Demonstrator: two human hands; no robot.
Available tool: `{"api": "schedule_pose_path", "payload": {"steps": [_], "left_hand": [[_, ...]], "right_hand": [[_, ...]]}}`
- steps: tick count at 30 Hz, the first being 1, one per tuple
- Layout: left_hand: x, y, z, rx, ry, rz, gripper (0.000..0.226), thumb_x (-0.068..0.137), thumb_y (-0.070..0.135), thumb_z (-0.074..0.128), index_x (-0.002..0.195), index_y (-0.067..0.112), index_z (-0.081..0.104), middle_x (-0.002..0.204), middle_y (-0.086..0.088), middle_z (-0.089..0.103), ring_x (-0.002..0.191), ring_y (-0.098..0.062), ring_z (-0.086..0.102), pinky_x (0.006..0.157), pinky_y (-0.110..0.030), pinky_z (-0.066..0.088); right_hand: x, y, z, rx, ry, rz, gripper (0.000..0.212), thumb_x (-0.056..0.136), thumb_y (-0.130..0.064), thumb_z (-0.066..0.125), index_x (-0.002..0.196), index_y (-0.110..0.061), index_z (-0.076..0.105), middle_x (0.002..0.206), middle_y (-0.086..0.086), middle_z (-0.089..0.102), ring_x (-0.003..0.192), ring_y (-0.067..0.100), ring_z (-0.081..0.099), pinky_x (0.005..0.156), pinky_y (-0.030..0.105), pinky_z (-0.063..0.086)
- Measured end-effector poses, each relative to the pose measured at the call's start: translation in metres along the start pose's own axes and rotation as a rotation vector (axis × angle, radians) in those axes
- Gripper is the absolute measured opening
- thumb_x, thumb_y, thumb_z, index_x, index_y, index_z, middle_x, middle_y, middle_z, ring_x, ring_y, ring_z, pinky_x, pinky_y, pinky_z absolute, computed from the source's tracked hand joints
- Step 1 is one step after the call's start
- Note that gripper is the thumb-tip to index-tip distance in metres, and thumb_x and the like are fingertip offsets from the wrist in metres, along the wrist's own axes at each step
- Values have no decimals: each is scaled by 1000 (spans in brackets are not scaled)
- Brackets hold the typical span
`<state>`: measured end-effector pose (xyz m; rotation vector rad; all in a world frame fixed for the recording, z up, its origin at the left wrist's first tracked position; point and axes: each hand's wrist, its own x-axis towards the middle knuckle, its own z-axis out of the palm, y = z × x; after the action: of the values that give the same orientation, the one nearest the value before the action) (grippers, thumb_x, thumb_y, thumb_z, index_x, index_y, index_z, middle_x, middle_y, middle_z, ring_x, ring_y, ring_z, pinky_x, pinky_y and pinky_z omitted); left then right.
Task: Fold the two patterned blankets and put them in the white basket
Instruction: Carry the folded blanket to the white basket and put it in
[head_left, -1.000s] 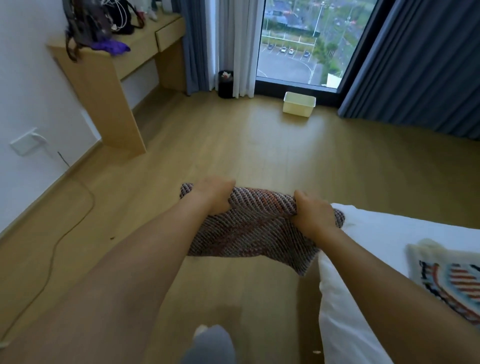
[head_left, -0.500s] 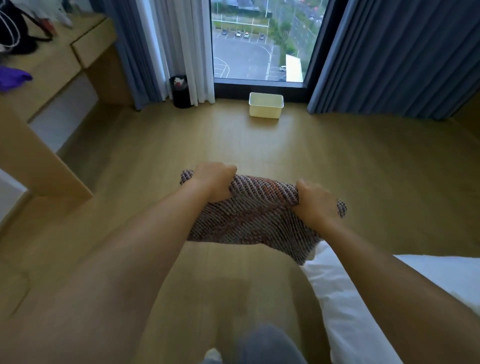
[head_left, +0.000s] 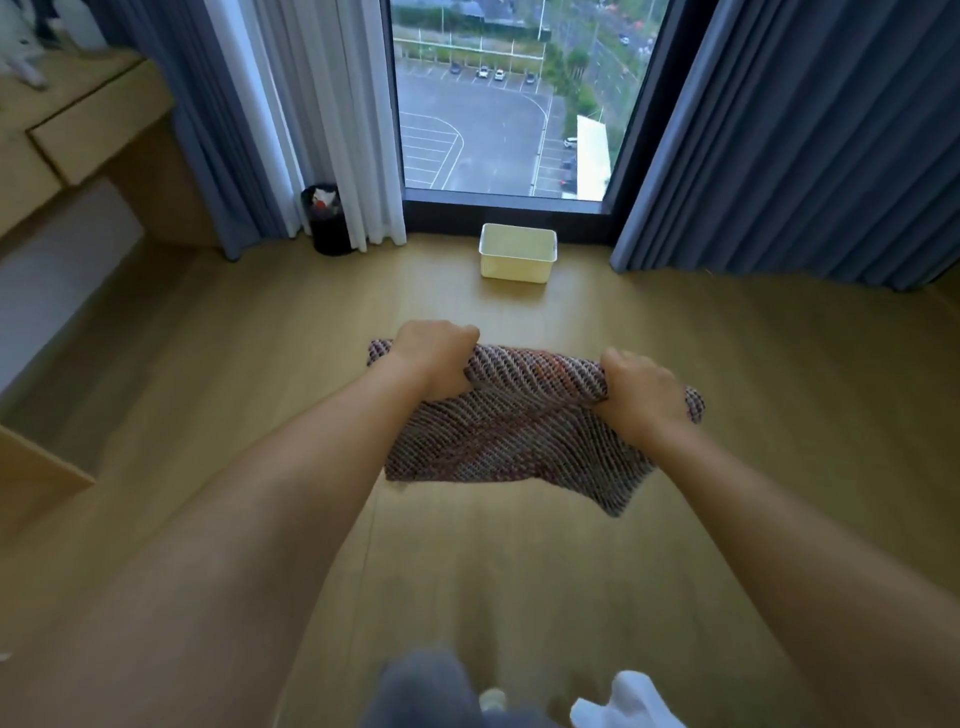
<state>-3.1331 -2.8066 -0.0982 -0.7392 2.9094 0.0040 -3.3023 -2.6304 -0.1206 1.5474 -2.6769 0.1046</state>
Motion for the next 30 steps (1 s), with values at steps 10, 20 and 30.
{"api": "schedule_pose_path", "payload": {"steps": [10, 20, 30], "left_hand": [[239, -73, -19, 10, 36, -11, 39, 80, 52, 59, 86, 19, 40, 94, -6, 62, 77, -25, 50, 63, -33, 39], [485, -130, -49, 18, 39, 44, 36, 79, 48, 63, 87, 21, 40, 92, -4, 62, 72, -21, 46, 62, -33, 42], [737, -167, -57, 11, -14, -17, 44, 80, 55, 60, 99, 17, 49, 97, -4, 64, 86, -26, 60, 71, -34, 50]], "right_hand": [[246, 69, 25, -51, 11, -30, 33, 83, -33, 65, 81, -16, 36, 88, 6, 57, 79, 26, 52, 62, 33, 34], [464, 142, 37, -20, -24, 46, 26, 84, -24, 61, 82, -17, 36, 91, 8, 56, 84, 30, 54, 63, 34, 34], [710, 247, 86, 13, -51, 12, 18, 86, -28, 58, 89, -16, 44, 96, 7, 59, 89, 29, 57, 65, 34, 36]]}}
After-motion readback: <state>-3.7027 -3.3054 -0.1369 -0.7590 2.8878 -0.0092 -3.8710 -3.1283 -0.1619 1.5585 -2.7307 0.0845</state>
